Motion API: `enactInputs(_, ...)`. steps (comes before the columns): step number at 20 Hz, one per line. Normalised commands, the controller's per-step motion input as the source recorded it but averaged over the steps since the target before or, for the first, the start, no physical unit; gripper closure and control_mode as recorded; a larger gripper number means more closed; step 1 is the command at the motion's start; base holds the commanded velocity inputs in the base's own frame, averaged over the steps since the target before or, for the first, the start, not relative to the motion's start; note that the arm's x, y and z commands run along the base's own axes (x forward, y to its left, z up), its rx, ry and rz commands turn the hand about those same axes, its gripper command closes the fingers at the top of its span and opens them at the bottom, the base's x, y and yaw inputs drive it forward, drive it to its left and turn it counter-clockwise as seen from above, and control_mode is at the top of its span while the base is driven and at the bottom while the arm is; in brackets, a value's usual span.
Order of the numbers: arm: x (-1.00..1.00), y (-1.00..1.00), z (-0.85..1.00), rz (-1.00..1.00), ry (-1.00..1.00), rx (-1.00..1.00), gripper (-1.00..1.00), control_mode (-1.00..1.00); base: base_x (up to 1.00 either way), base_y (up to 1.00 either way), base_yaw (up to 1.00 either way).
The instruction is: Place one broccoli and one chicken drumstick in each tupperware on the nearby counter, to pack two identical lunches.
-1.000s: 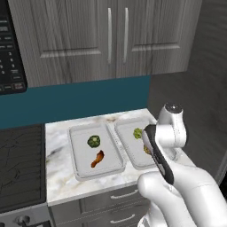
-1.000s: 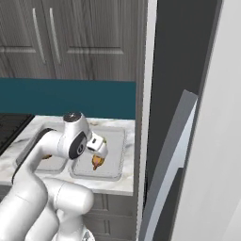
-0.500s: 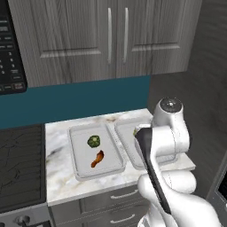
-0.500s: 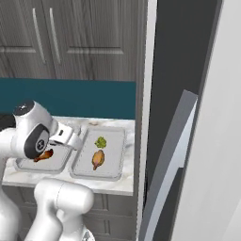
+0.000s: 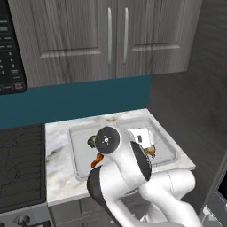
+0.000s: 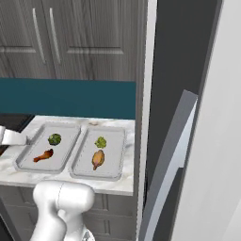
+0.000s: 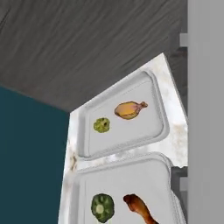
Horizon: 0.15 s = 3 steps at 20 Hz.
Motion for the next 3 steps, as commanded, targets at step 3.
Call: enactInputs(3, -0.29, 0.91, 0.0, 0.0, -0.21, -0.25, -1.0, -1.0, 0.0, 0.0, 0.0)
